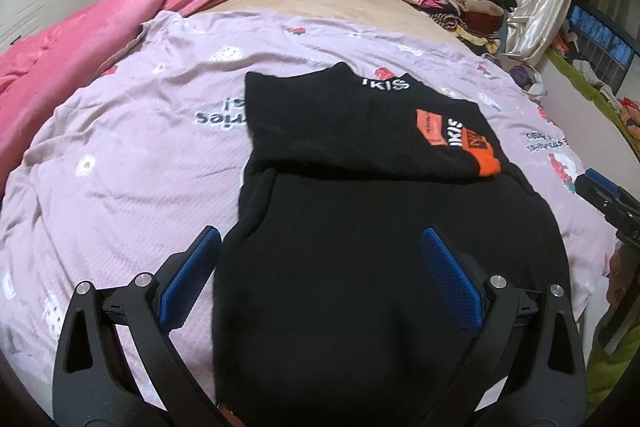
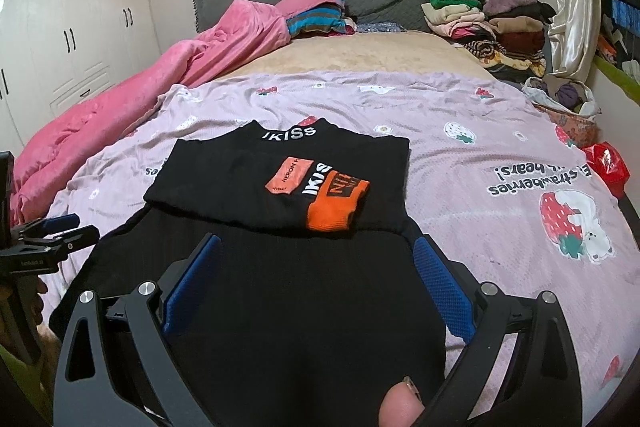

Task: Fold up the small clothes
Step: 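Move both tools to the sweatshirt hem and position the left tool there, then grasp the hem with the left tool while the right tool grasps the hem too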

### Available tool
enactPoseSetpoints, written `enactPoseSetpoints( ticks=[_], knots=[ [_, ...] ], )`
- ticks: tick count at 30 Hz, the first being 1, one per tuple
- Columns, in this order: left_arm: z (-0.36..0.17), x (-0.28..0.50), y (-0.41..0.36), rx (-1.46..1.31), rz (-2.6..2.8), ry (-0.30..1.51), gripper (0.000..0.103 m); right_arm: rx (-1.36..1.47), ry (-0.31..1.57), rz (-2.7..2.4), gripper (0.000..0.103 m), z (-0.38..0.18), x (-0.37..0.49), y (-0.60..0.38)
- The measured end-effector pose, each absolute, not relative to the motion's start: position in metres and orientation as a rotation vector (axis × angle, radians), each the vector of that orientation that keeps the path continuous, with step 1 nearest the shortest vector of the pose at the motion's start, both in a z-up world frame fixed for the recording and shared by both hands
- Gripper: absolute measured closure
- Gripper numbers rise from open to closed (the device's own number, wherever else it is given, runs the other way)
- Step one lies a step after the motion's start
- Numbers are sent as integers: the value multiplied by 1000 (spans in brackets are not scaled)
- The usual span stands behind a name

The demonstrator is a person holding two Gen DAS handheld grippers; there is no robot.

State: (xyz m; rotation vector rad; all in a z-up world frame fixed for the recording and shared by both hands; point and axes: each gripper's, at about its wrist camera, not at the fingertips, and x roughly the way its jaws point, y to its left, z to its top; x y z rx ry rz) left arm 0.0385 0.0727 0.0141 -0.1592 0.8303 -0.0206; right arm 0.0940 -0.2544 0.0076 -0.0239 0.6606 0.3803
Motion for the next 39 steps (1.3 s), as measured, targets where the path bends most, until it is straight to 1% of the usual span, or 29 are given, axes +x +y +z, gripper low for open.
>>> enactPoseSetpoints(
  ticks=[12,23,25,27,28,30,35,39],
  knots=[
    [9,9,98,-208,-12,862,10,-37,661,396,7,7,76,-260],
    [-11,-25,107,-244,-39,926,10,-28,674,392,7,0,65,-272],
    [-15,-31,109,-266,-57,936,14,-29,678,393,7,-2,63,-274],
    [-20,-35,109,-277,-71,950,23,-33,679,393,7,-3,61,-276],
    [-22,-36,109,-289,-84,957,25,-33,679,394,7,-3,59,-277],
    [-29,-39,109,-321,-104,977,32,-34,680,394,7,-4,57,-280],
    [-38,-46,103,-322,-118,999,38,-38,698,394,7,-11,51,-289],
    [-39,-51,102,-332,-117,998,51,-59,735,401,7,-20,42,-298]
  ],
)
